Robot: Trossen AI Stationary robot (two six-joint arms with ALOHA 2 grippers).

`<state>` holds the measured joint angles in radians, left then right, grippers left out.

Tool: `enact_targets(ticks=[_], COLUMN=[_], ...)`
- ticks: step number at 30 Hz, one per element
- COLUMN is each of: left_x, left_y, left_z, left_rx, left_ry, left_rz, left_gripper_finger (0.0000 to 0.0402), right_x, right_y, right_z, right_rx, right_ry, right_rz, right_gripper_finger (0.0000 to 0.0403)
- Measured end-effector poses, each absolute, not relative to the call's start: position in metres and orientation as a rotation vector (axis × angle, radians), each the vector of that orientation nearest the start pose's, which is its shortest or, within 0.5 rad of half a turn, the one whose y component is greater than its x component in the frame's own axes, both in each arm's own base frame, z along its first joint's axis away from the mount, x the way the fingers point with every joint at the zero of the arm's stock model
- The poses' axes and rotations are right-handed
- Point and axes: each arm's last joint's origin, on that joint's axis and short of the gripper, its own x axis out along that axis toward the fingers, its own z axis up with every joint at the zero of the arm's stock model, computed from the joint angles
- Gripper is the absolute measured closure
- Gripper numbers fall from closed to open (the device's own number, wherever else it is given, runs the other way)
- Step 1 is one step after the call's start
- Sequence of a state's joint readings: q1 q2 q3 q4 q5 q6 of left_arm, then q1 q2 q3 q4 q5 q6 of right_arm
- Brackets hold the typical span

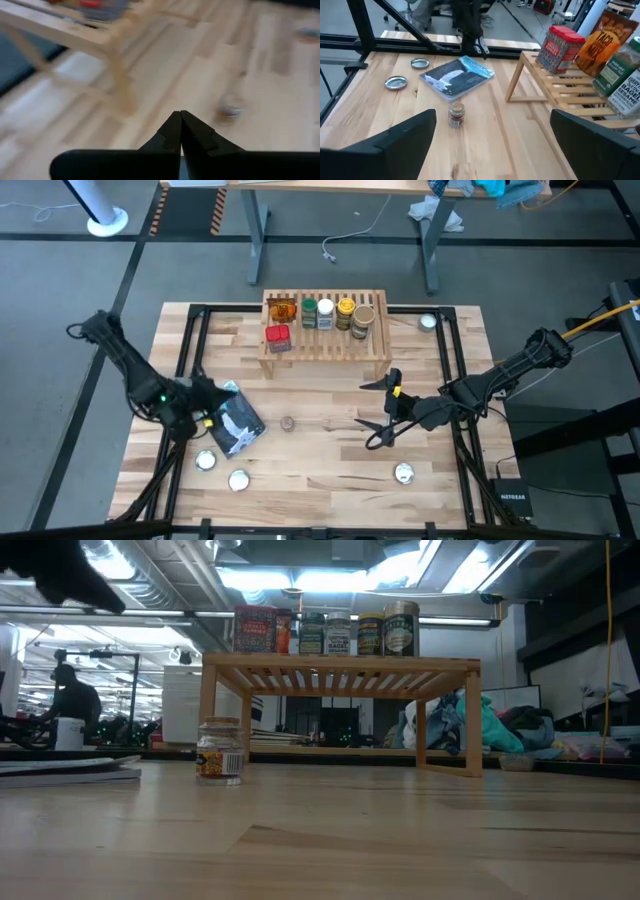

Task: Shelf spices
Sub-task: Put the transparent seasoning bottle on the shelf

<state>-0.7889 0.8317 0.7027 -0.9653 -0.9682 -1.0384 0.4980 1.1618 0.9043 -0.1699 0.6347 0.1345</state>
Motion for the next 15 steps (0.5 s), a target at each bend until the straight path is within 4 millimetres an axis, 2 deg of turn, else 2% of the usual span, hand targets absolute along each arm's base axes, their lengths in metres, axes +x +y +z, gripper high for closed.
enact_targets(ticks=[6, 10, 15], left_x=[0.108, 0.109, 0.114], left_y=[-0.099, -0.107, -0.107], left_z=[0.214, 0.199, 0.19], left_rx=[-0.234, -0.323, -0.527], left_ry=[0.391, 0.327, 0.262], left_rz=[0.309, 0.245, 0.235], left_gripper_finger=[0.0402, 0.0402, 0.0402], right_x=[0.227, 0.227, 0.227], right_y=[0.104, 0.104, 0.104], right_z=[0.301, 0.301, 0.301], right_rx=[-0.069, -0.058, -0.045], right_ry=[0.371, 0.371, 0.369], right_rz=[-0.168, -0.171, -0.173], right_gripper_finger=[0.0006, 0.0006, 0.0006])
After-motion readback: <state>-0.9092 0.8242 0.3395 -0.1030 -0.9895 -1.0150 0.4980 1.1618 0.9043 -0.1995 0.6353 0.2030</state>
